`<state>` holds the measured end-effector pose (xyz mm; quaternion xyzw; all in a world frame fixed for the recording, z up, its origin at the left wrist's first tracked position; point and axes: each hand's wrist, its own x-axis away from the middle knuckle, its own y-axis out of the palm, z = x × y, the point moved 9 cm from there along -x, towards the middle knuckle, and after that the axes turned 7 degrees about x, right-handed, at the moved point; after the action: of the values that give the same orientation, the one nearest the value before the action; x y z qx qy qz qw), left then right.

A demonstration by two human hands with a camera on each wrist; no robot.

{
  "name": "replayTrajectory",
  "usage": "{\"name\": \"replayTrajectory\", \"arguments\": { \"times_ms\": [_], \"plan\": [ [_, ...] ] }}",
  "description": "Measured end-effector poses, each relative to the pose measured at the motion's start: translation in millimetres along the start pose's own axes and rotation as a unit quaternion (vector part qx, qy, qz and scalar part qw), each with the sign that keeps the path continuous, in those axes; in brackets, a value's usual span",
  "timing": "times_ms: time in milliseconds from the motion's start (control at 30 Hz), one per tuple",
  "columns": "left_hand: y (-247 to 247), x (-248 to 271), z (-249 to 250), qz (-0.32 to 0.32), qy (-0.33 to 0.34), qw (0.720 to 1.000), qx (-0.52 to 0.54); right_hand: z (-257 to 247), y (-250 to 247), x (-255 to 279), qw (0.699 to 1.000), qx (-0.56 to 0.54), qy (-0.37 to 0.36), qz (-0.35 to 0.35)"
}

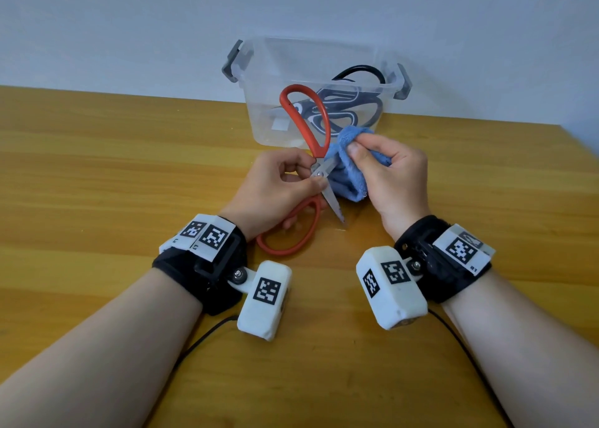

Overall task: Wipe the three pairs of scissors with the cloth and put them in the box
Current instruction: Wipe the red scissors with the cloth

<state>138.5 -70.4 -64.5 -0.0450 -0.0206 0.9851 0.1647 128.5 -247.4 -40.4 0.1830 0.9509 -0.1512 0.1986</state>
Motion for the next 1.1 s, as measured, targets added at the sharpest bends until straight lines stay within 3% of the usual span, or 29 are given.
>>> {"name": "replayTrajectory", "arguments": {
  "times_ms": [133,200,267,400,500,700,833,933,1100],
  "plan": [
    [-1,0,2,0.010,0.005,1.000,0.015,12,-26,-6,0.994,-0.008,0.032,0.106],
    [-3,0,4,0.021,0.012,0.999,0.028,11,-30,-5,0.992,-0.030,0.036,0.117],
    [-4,0,5,0.026,0.013,0.999,0.033,2,-18,-3,0.998,-0.020,0.007,0.051],
    [-4,-3,2,0.019,0.009,0.999,0.026,-18,24,13,0.985,0.011,-0.057,-0.161],
    [-1,-2,2,0.001,0.005,1.000,0.010,-17,28,12,0.983,0.027,-0.044,-0.175],
    [3,0,0,-0.018,-0.003,1.000,-0.010,-7,20,6,0.993,0.036,-0.005,-0.111],
    [7,3,2,-0.017,-0.002,1.000,0.003,9,-21,-10,0.997,0.054,0.032,0.045],
    [15,6,9,-0.025,0.013,0.999,0.039,31,-49,-15,0.985,-0.007,0.095,0.141],
    [8,2,7,0.006,0.024,0.997,0.074,32,-42,-14,0.984,-0.062,0.107,0.129]
  ]
}}
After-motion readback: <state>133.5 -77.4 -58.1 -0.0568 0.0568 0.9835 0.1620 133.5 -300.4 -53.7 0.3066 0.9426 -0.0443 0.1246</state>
